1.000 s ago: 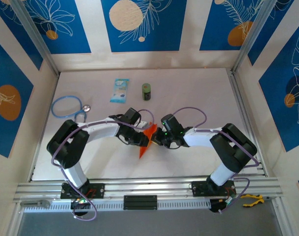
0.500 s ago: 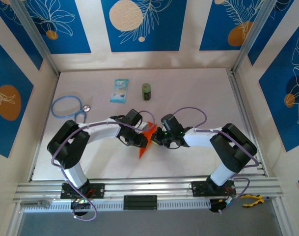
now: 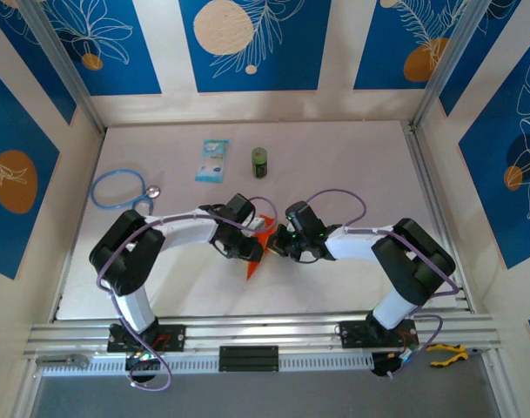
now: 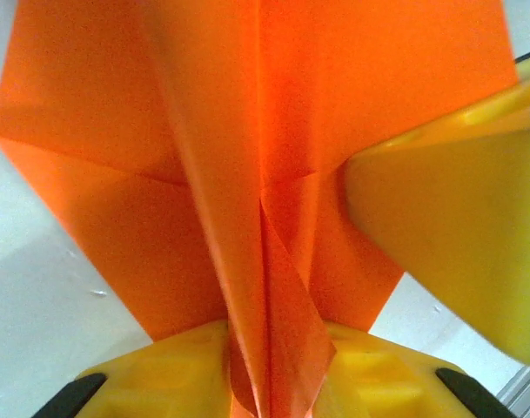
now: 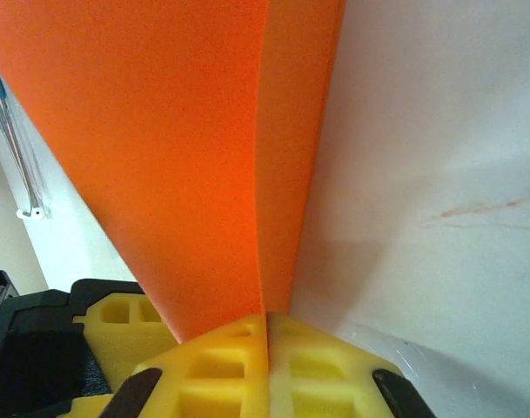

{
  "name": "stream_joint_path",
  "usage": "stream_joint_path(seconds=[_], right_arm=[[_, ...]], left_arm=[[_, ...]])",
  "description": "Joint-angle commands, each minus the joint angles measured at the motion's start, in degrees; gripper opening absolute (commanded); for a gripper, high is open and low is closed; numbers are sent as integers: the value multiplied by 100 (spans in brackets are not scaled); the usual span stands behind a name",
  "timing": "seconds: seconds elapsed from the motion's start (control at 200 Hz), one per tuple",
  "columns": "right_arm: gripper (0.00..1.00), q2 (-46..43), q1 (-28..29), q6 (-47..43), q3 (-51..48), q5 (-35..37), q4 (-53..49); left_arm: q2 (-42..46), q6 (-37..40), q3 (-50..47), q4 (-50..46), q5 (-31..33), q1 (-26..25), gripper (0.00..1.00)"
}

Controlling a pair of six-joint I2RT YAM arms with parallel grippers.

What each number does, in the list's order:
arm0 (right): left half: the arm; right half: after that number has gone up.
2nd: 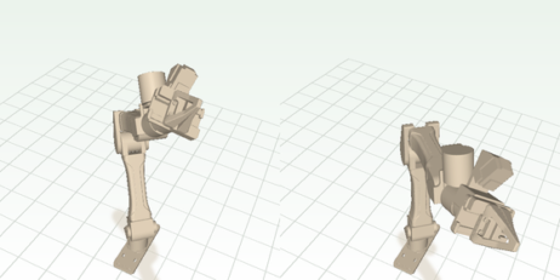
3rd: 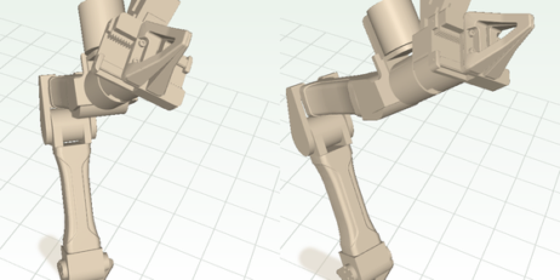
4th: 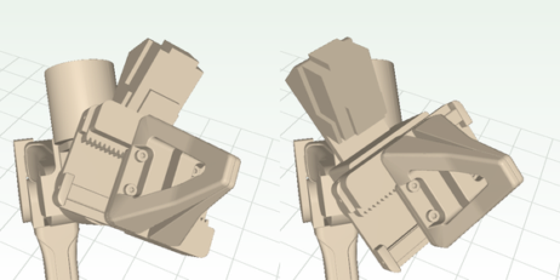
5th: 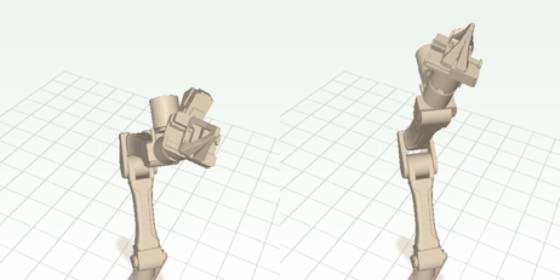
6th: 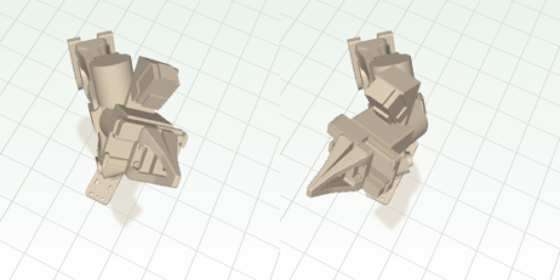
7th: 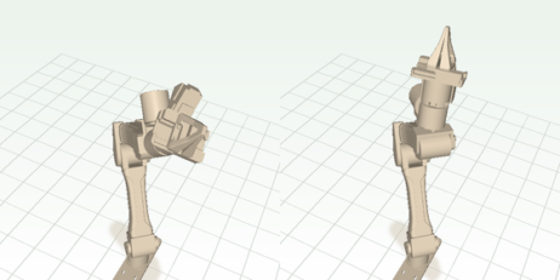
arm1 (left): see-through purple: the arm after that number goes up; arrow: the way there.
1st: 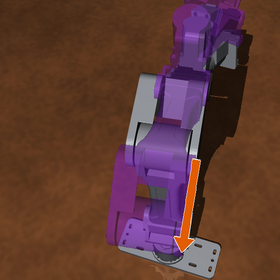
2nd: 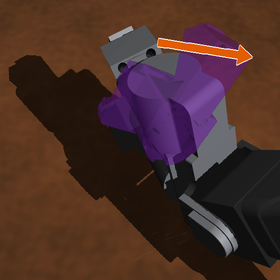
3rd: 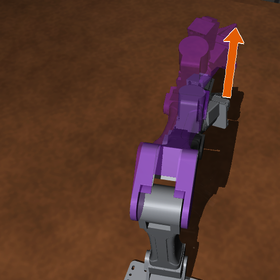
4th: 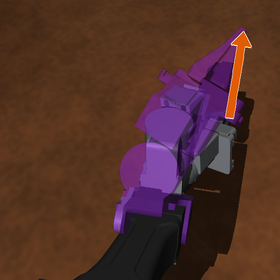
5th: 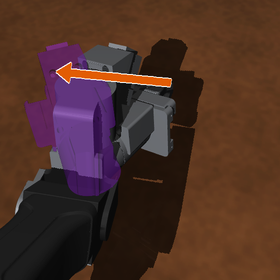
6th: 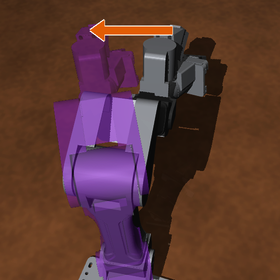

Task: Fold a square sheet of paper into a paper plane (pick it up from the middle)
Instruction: Move a paper plane to the center of the table.

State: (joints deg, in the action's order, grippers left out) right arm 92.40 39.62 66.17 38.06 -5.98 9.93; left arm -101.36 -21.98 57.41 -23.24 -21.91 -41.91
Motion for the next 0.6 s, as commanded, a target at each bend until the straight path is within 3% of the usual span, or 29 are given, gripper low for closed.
stream_joint_path(seconds=[0.0, 0.39, 0.595], right_arm=[[1, 76, -5, 45, -69, -90, 70], [2, 12, -15, 20, -121, -88, 55], [15, -341, -66, -190, -92, 114, -455]], left_arm=[[-78, 88, 140, -33, 22, -56, 27], [-114, 127, 201, -87, 133, -63, 17], [208, 14, 205, -303, 803, -61, 13]])
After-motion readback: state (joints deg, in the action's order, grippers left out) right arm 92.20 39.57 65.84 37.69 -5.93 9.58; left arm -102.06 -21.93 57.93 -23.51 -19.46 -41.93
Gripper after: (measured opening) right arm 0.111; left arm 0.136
